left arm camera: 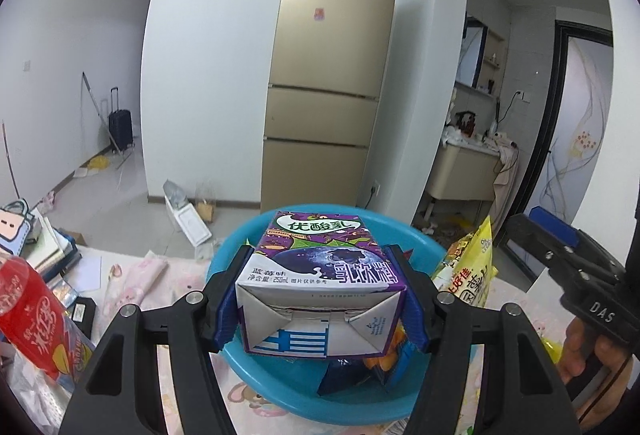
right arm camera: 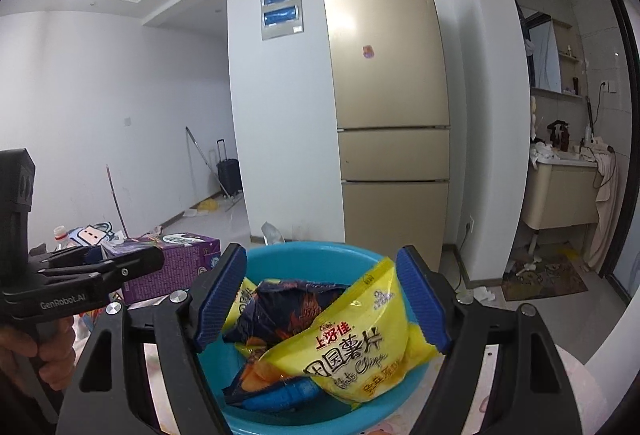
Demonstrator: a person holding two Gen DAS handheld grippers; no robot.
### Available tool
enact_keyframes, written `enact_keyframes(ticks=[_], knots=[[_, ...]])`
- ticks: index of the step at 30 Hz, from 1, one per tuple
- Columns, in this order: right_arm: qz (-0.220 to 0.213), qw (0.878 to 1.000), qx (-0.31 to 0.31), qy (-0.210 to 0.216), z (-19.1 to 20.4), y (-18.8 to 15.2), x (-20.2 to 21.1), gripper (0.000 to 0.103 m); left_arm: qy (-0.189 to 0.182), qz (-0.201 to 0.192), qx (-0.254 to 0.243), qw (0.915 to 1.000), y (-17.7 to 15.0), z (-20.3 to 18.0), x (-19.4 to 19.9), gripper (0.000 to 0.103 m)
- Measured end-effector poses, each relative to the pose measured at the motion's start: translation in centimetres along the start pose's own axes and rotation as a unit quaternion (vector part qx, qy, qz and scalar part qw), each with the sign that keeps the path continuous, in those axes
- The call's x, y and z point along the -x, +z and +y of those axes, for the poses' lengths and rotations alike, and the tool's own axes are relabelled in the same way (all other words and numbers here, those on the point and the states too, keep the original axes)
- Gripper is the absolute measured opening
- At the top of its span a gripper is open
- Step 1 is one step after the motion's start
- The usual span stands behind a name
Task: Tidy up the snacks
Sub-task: 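Carry the carton and yellow bag over the basin with both tools, then open both tools to drop the carton and yellow bag into the basin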
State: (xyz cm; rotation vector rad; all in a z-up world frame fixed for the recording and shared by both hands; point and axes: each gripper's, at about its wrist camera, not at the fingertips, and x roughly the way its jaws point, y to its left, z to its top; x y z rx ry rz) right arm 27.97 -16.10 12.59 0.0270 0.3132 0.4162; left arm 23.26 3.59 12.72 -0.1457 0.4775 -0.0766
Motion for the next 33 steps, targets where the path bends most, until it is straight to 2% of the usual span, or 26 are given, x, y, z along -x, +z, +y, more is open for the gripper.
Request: enact_keyframes(ticks=[8,10,12,14,15,16,19,26,30,32,33], knots=[[0.018,1.000,-0.014,0.002,-0.6,-0.3,-0.7,0.077,0.001,0.031,-0.001,0.9995,-1.1,0.1,-2.2,0.067],[0.020,1.000,-0.021,0.007,-0.7,-0.3,-0.7,0.084,-0.002,0.037,0.000,0.9993,-1.4,0.2,-2.4,0.068],[0.018,0.999,-0.029,0.011,-0.9,-0.3,-0.6,0.095,-0.008,0.051,0.011,0.9986,-1.5,0.2,-2.9,0.069],[0.016,0.999,-0.033,0.016,-0.9,-0.2,-0.4,0.096,-0.029,0.078,0.024,0.9962,-1.6,0.5,-3.9,0.071],[0.016,0.999,-0.033,0.016,-0.8,-0.2,-0.4,0.096,-0.035,0.086,0.028,0.9953,-1.8,0.6,-4.2,0.082],[0.016,0.999,-0.033,0.016,-0.8,-0.1,-0.4,0.096,-0.034,0.088,0.033,0.9950,-1.8,0.6,-4.4,0.102],[0.016,0.999,-0.032,0.017,-0.6,-0.1,-0.4,0.099,-0.012,0.070,0.029,0.9970,-1.6,0.6,-4.0,0.103],[0.011,0.999,-0.029,0.023,-0.1,0.2,0.1,0.100,-0.022,0.042,0.036,0.9982,-0.8,0.7,-1.8,0.103],[0.008,0.999,-0.024,0.028,0.3,0.3,0.3,0.101,-0.008,0.041,0.002,0.9991,-0.3,0.1,-0.9,0.103],[0.007,0.999,-0.020,0.030,0.6,0.3,0.4,0.101,0.019,0.050,-0.041,0.9977,-0.4,-0.2,-0.6,0.103],[0.007,0.999,-0.018,0.030,0.7,0.3,0.4,0.101,0.021,0.061,-0.067,0.9956,-0.6,-0.4,-0.5,0.103]])
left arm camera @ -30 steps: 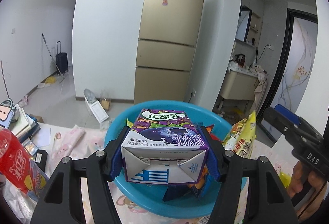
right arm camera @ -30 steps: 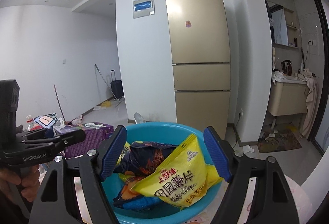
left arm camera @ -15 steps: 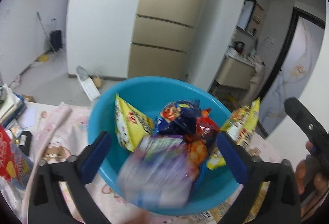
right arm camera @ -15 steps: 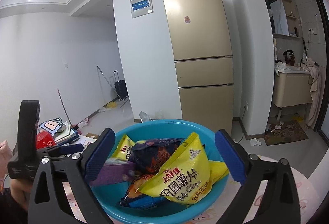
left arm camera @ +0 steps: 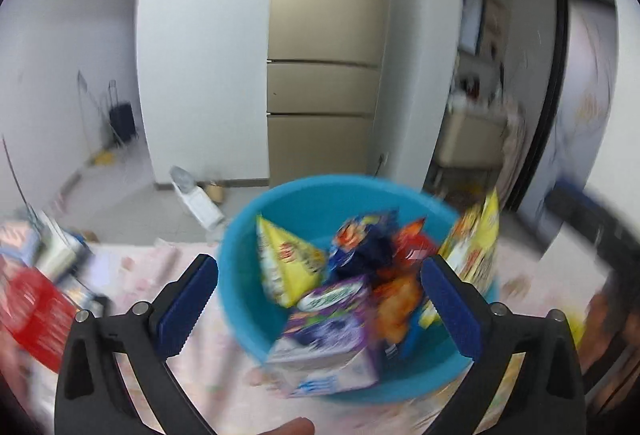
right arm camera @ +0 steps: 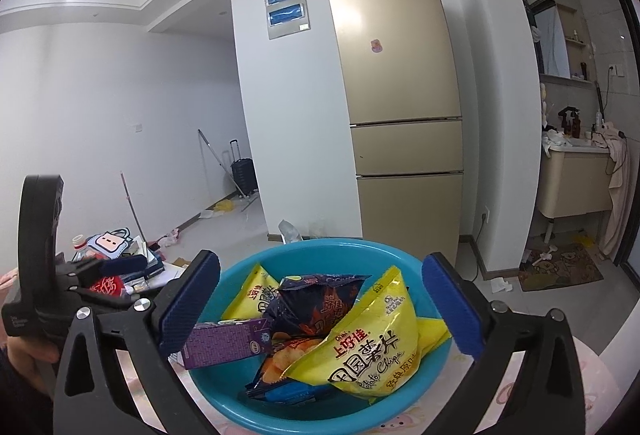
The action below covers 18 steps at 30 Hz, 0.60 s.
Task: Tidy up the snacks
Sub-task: 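Open both tools to drop the carton and yellow bag into the basin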
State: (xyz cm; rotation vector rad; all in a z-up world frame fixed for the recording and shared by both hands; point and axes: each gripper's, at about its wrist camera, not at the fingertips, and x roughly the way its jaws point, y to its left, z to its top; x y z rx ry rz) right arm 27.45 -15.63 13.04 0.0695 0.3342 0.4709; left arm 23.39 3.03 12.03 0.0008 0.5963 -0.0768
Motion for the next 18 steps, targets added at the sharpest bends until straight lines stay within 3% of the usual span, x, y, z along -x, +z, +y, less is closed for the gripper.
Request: enact_keyframes(ticks=[2,4,7,15,18], knots=[[0.000,1.000,0.001,0.001,0.1,0.0,0.1,0.101,0.008,0.017,-0.065,0.9977,-0.9,0.0,0.3,0.103],[0.001,1.000,0.000,0.001,0.1,-0.1,0.0,0.102,0.025,0.029,-0.082,0.9959,-1.6,0.8,0.3,0.103],[0.003,1.000,-0.002,0.000,0.2,-0.1,-0.1,0.102,-0.009,0.061,-0.067,0.9958,-2.3,2.3,-0.5,0.103],[0.009,1.000,0.003,-0.001,0.5,-0.3,-0.4,0.102,0.035,0.135,-0.068,0.9879,-4.4,2.2,-6.4,0.103],[0.011,1.000,0.004,0.000,0.7,-0.5,-0.5,0.102,0.025,0.147,-0.043,0.9879,-4.7,2.3,-7.9,0.103]])
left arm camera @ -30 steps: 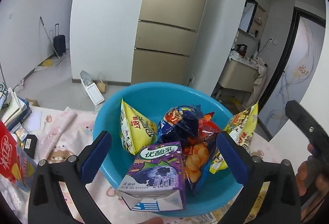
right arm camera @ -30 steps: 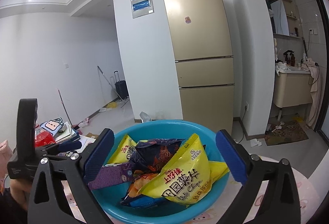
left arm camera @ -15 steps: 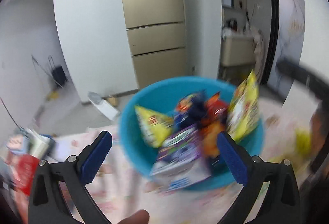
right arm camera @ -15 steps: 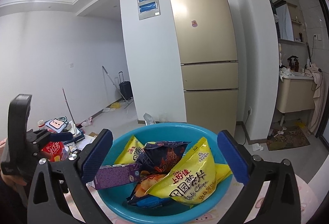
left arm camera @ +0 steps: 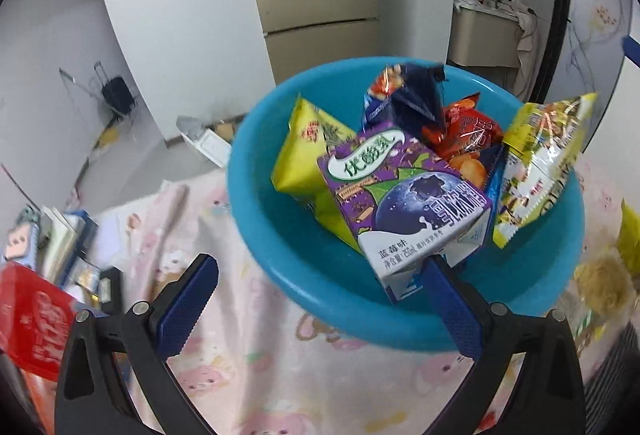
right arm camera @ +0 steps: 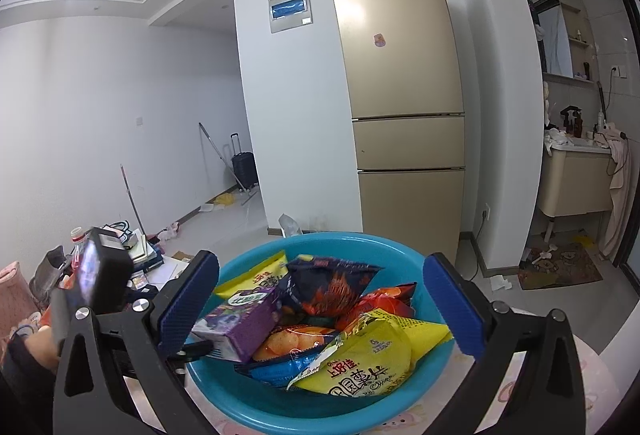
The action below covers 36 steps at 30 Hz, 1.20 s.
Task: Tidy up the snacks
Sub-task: 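Open both tools to drop the carton and yellow bag into the basin, then move the left tool down to the white bread bag on the table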
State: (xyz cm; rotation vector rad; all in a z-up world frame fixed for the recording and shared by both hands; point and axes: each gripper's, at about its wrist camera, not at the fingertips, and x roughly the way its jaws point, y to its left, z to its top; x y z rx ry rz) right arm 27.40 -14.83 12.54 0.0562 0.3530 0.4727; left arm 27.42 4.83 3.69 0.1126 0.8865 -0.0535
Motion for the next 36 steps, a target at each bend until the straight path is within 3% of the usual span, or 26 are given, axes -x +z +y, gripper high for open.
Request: enact_keyframes(ticks=[4,9,12,17,19,27,36], knots=[[0.001,1.000,0.002,0.000,0.2,-0.1,0.0,0.102,-0.014,0.013,0.019,0.9996,0.0,-0.4,-2.2,0.103],[0.003,1.000,0.004,0.001,0.3,-0.1,-0.1,0.102,-0.001,0.033,0.019,0.9993,-0.4,-0.1,-3.6,0.102],[0.002,1.000,0.004,0.000,0.2,0.0,0.0,0.102,-0.058,-0.008,0.040,0.9975,0.1,0.7,-1.0,0.102],[-0.001,1.000,0.002,-0.003,0.0,0.2,0.3,0.102,-0.144,-0.116,0.078,0.9796,1.1,1.8,5.0,0.103],[-0.006,1.000,0.002,-0.003,0.0,0.5,0.5,0.103,-0.138,-0.147,0.082,0.9760,1.4,1.7,7.1,0.103],[-0.031,0.999,-0.002,0.029,0.9,2.3,4.1,0.103,-0.085,-0.208,0.035,0.9738,1.9,-1.7,13.3,0.103],[-0.108,0.993,0.051,0.019,3.5,4.3,12.7,0.103,-0.102,-0.249,0.064,0.9612,1.0,-2.5,21.0,0.103]])
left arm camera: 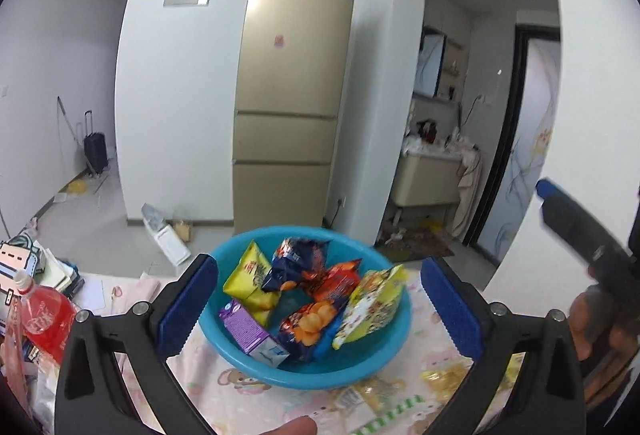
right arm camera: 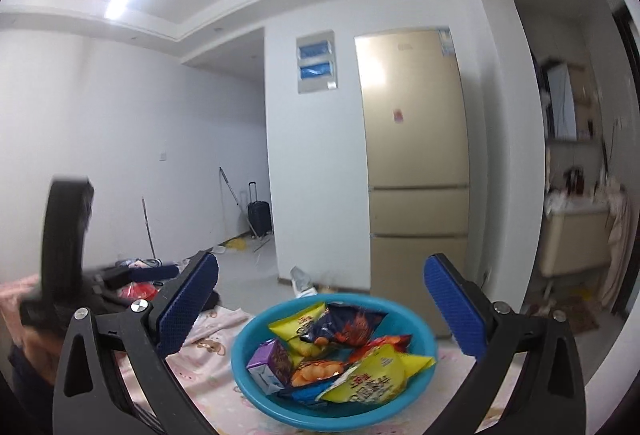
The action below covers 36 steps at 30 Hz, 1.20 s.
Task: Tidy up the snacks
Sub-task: 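Move the left tool down to the white bread bag on the table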
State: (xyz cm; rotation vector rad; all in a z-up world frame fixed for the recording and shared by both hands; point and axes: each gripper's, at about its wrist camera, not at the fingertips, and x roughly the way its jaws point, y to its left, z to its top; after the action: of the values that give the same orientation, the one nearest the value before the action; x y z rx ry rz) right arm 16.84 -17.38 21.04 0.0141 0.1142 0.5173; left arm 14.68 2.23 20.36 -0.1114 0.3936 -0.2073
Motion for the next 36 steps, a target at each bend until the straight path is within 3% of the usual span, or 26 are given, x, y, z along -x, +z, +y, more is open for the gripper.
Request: enact_keyframes(ticks=[4,9,15,19,24,30,34,36], knots=[[-0.001,1.000,0.023,-0.008,-0.1,-0.8,1.8,0.103,0.004,-0.011,-0.005,0.9999,0.1,-0.6,3.3,0.103],[0.029,0.998,0.045,-0.036,-1.1,-3.9,4.1,0.103,0.000,-0.023,-0.024,0.9995,-1.5,-0.7,6.2,0.103],[0.057,0.996,0.011,-0.075,-3.7,-7.8,7.5,0.103,0.002,-0.014,-0.024,0.9996,-5.3,-0.6,7.2,0.103],[0.072,0.993,-0.013,-0.088,-4.6,-10.7,8.8,0.103,-0.006,0.008,-0.010,0.9999,-8.5,-0.7,5.8,0.103],[0.086,0.992,0.004,-0.096,-4.0,-14.4,9.4,0.103,0.006,0.049,0.005,0.9987,-11.8,-0.4,3.0,0.103],[0.097,0.991,0.009,-0.088,-3.1,-17.5,8.6,0.103,0.016,0.121,0.086,0.9888,-15.8,2.6,-1.6,0.103],[0.098,0.992,0.006,-0.076,-2.8,-19.3,7.8,0.103,0.052,0.152,0.078,0.9840,-18.0,3.0,-3.5,0.103],[0.125,0.988,0.014,-0.085,-2.6,-20.0,7.0,0.103,0.056,0.165,0.077,0.9816,-18.6,3.0,-4.2,0.103]])
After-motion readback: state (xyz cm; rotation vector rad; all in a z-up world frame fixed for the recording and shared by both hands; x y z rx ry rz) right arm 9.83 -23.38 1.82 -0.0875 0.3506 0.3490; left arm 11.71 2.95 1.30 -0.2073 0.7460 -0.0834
